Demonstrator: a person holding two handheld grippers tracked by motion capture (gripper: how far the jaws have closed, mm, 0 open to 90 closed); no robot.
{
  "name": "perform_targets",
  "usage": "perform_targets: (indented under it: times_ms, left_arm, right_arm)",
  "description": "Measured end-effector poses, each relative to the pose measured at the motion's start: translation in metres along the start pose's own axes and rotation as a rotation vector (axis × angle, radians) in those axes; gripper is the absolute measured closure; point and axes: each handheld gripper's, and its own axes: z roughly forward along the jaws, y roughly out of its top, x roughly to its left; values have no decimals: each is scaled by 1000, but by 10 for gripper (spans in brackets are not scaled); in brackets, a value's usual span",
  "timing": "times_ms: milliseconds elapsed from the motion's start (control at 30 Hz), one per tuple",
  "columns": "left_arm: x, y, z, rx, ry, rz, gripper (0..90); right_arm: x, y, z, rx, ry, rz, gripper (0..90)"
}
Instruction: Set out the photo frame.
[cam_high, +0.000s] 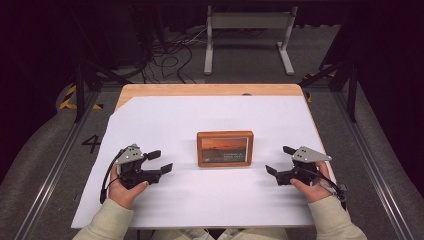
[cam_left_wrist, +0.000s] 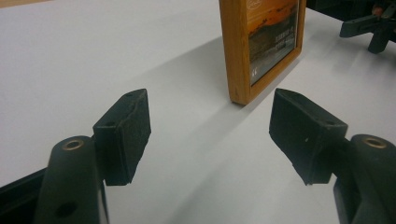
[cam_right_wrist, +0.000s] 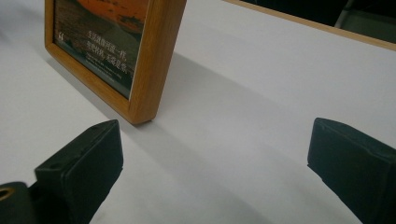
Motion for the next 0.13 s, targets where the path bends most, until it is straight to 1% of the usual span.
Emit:
perform_targets:
  times_ms: [133]
  left_arm:
    - [1,0,0,-1,5,7,296]
  right_arm:
    - [0,0,0,2,-2,-3,35]
